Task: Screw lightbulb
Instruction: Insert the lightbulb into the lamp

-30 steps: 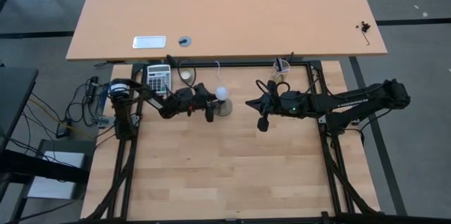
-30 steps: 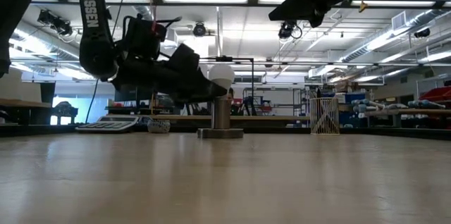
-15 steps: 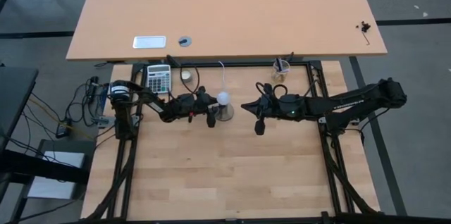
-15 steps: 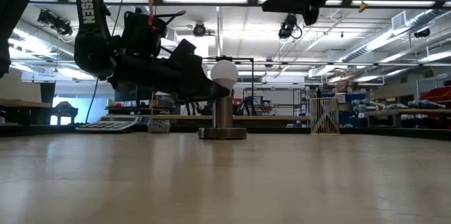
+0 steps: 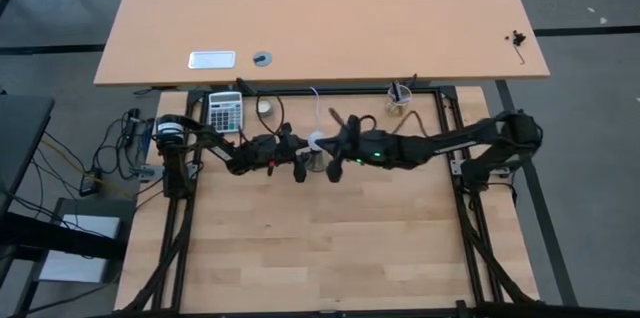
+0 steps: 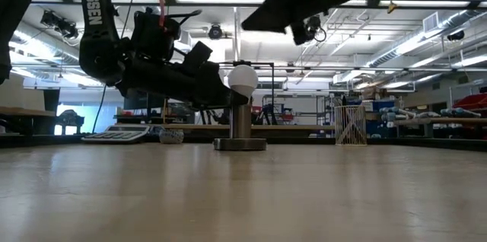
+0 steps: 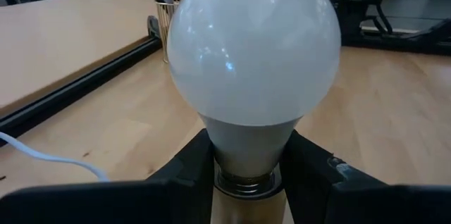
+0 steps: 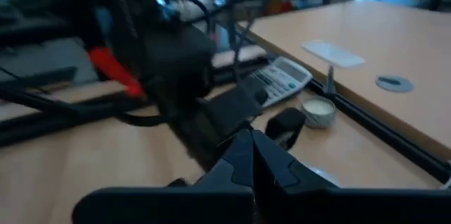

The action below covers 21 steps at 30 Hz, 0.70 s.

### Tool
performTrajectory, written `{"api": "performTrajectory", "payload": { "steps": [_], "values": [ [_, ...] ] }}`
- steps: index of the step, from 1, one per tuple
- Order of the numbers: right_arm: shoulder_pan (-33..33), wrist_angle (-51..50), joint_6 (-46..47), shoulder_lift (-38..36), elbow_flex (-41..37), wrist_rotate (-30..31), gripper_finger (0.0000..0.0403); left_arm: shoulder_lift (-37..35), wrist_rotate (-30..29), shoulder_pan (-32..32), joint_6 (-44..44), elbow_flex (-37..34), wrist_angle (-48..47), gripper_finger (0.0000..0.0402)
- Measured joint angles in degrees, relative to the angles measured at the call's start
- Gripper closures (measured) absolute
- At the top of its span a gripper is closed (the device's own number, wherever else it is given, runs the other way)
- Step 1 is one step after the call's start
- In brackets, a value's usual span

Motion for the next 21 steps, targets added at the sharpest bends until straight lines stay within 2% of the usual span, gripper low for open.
{"api": "performTrajectory", "payload": {
  "steps": [7,14,17,21],
  "values": [
    [-1.72,-12.02,3.33,7.31,7.69,5.03,0.04,0.0,-0.08,0.0,0.04,-0.02,-0.08,0.0275],
    [-1.69,-11.92,3.83,8.97,8.41,11.88,0.04,0.0,-0.08,0.0,0.02,-0.09,-0.15,0.0275],
    [-2.01,-11.59,4.8,8.99,8.41,11.13,0.0401,-0.02,-0.08,0.0,0.07,-0.09,-0.14,0.0275],
    [-2.78,-12.5,7.26,8.99,8.41,6.52,0.0401,-0.02,-0.08,0.0,0.11,-0.09,-0.24,0.0275]
  ]
}}
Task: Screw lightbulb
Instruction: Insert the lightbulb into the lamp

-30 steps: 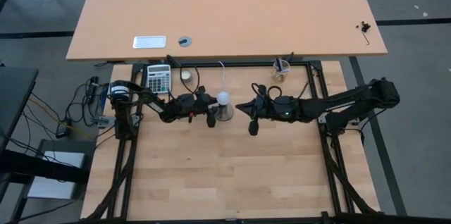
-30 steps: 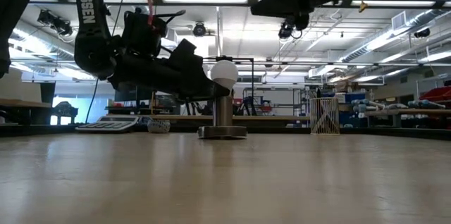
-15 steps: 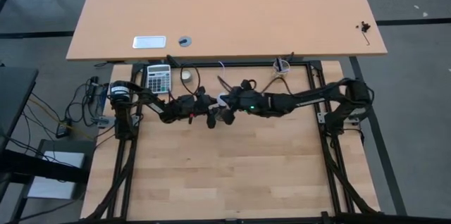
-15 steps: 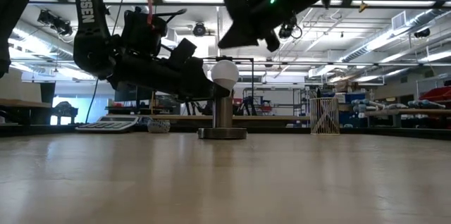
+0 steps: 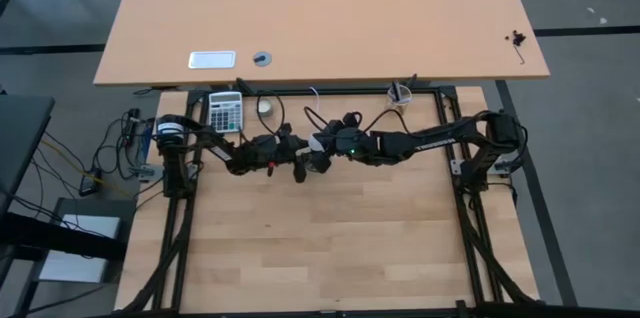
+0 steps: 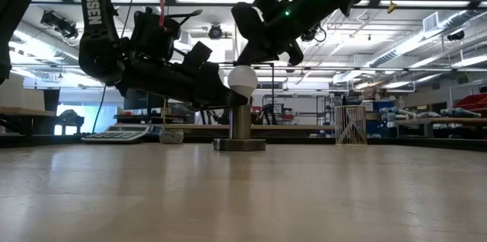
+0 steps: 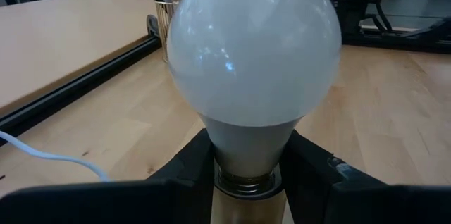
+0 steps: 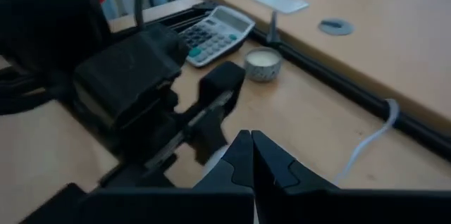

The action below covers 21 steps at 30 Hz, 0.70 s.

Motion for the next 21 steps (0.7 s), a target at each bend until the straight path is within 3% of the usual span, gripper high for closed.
{"api": "performTrajectory", "payload": {
  "steps": [6,13,21],
  "values": [
    [-0.1,0.15,0.06,-0.04,0.0,-3.42,0.0401,0.0,0.21,0.0,0.0,0.02,-0.06,0.0271],
    [-0.14,-0.23,-0.31,-0.07,0.0,-4.61,0.0401,0.03,0.48,0.05,-0.13,0.02,-0.34,0.0203],
    [-0.7,-0.34,-0.44,-0.09,0.0,-6.13,0.0401,0.04,0.89,-0.21,-0.13,0.02,-0.2,0.0196]
  ]
}}
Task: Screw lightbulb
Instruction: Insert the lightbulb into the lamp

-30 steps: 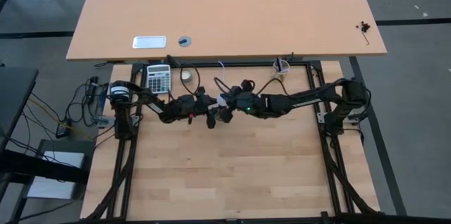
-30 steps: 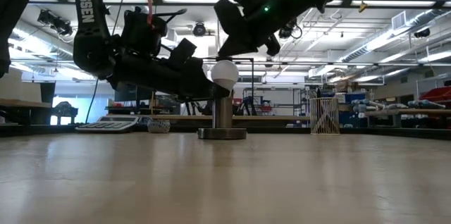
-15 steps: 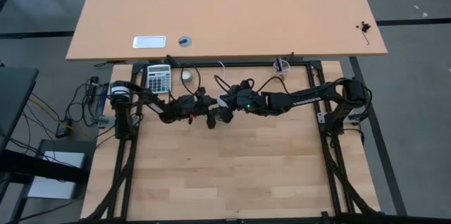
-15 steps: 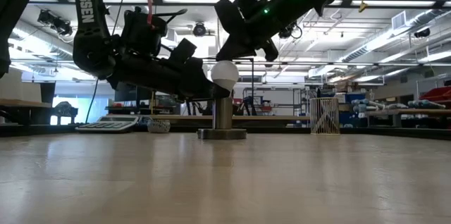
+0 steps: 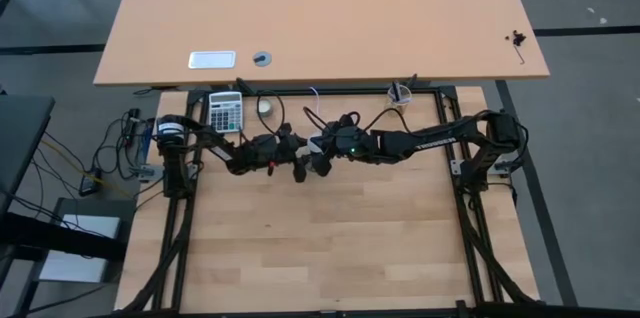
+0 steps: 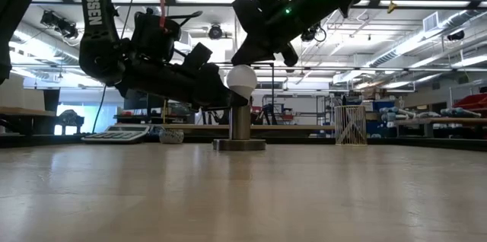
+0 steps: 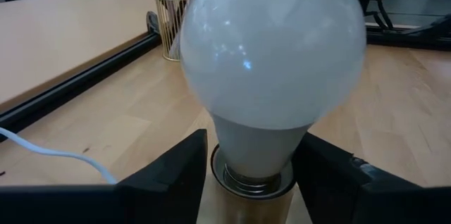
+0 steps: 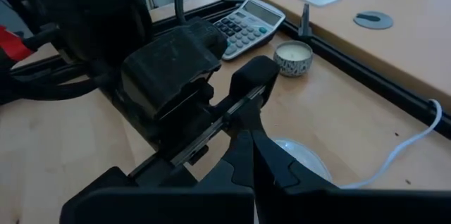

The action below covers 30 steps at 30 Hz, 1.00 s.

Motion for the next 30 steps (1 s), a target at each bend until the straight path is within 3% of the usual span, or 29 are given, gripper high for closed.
{"api": "performTrajectory", "payload": {
  "steps": [14,23,30],
  "values": [
    [-2.2,1.29,-1.95,0.05,-0.04,-5.64,0.0401,0.0,0.27,-0.68,0.03,0.0,-0.07,0.0194],
    [-1.95,8.34,-2.5,5.38,0.28,-7.69,0.0401,0.0,0.57,-0.71,0.02,0.0,-0.07,0.0194],
    [-1.12,3.41,-4.79,3.56,-0.49,-8.78,0.0401,0.0,0.59,-0.71,0.08,0.0,0.09,0.0194]
  ]
}}
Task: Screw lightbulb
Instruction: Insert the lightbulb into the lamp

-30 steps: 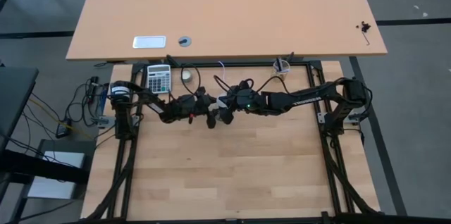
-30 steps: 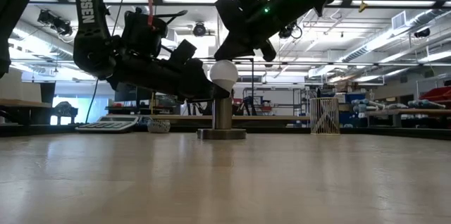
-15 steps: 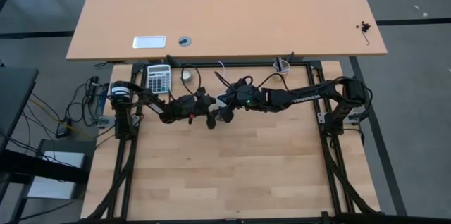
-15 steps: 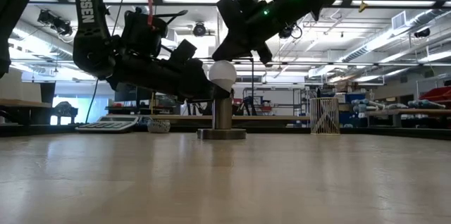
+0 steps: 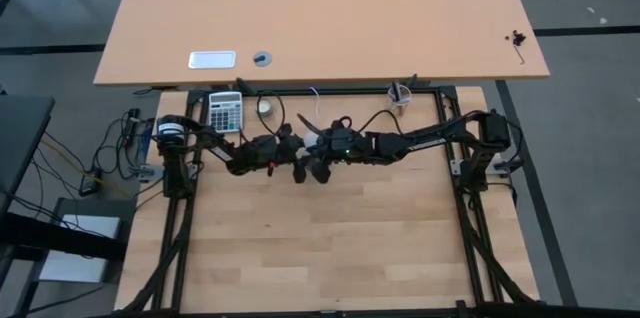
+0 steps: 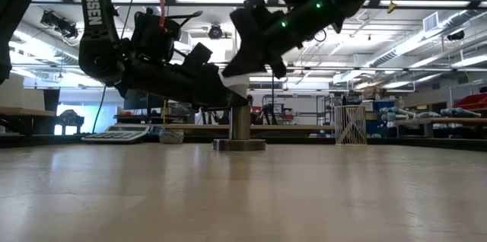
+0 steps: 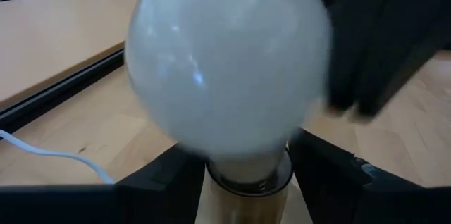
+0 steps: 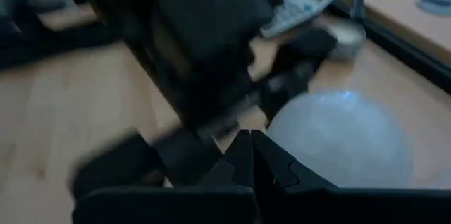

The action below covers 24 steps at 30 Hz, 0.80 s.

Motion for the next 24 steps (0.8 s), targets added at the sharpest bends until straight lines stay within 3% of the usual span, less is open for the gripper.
{"api": "performTrajectory", "payload": {
  "steps": [6,18,24],
  "values": [
    [-1.02,-5.18,-0.17,-1.29,0.14,1.53,0.04,0.0,0.24,-0.04,0.16,0.0,0.13,0.0194],
    [-1.28,-4.48,-1.55,-1.32,0.24,1.6,0.04,-0.02,0.22,-0.07,0.0,0.0,0.17,0.0196],
    [-1.63,-17.43,-3.63,-5.55,0.34,1.57,0.0392,-0.09,0.17,-0.04,-0.28,0.0,-0.24,0.0207]
  ]
}}
